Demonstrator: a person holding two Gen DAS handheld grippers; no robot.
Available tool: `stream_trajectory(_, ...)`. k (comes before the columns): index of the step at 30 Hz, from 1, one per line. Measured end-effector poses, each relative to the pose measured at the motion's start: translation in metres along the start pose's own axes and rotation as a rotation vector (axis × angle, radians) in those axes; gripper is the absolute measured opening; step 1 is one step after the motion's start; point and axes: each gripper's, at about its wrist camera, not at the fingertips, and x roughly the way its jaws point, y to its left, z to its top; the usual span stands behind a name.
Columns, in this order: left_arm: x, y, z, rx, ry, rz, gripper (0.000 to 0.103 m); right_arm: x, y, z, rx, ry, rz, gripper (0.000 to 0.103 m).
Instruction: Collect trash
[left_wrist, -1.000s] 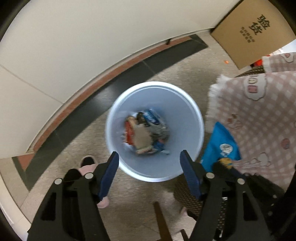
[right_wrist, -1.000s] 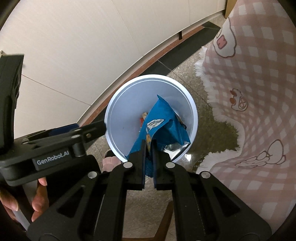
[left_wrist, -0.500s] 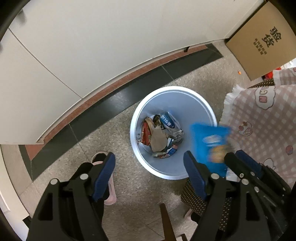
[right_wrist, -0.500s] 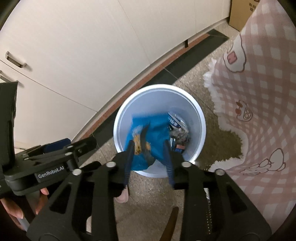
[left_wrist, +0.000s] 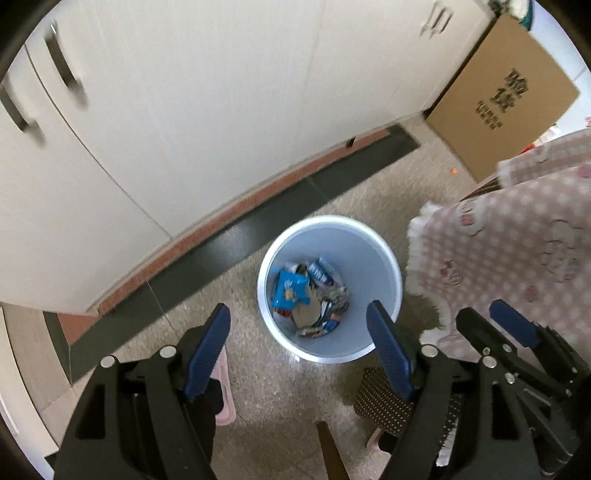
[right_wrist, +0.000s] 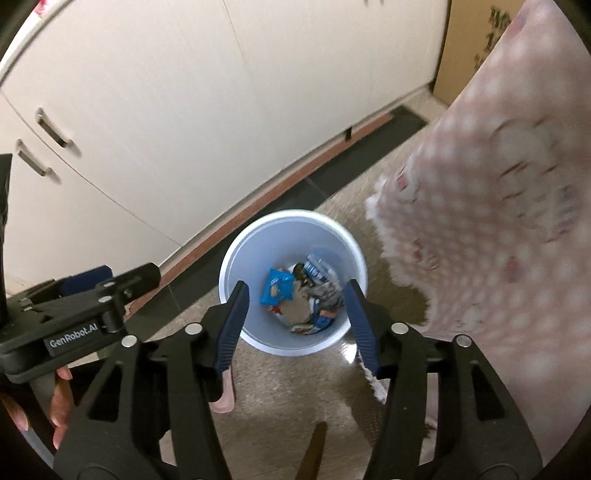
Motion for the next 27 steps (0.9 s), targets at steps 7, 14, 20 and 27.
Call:
stream_trajectory(7, -0.125, -0.027, -0.009, 0.091, -0.265, -0.024, 0.079, -0.122, 0.012, -0.008, 0.002, -0.173, 0.035, 0.068)
stream_trajectory(14, -0.248, -0.068, -0.039, 0.225, -0.504, -0.067, 0.080, -0.252, -0.002, -0.038, 0.046, -0.378, 0.002, 0.079)
stream_trajectory(20, -0.332, -0.093, -0.076, 0.270, -0.664, -0.142, 0.085, -0.357, -0.015, -0.076, 0.096, -0.549, -0.059, 0.089)
stream_trajectory(27, -0.409, -0.120, -0.127, 0.394, -0.782, -0.197, 0.090, -0.466, -0.011, -0.131, 0.108, -0.761, -0.210, 0.094)
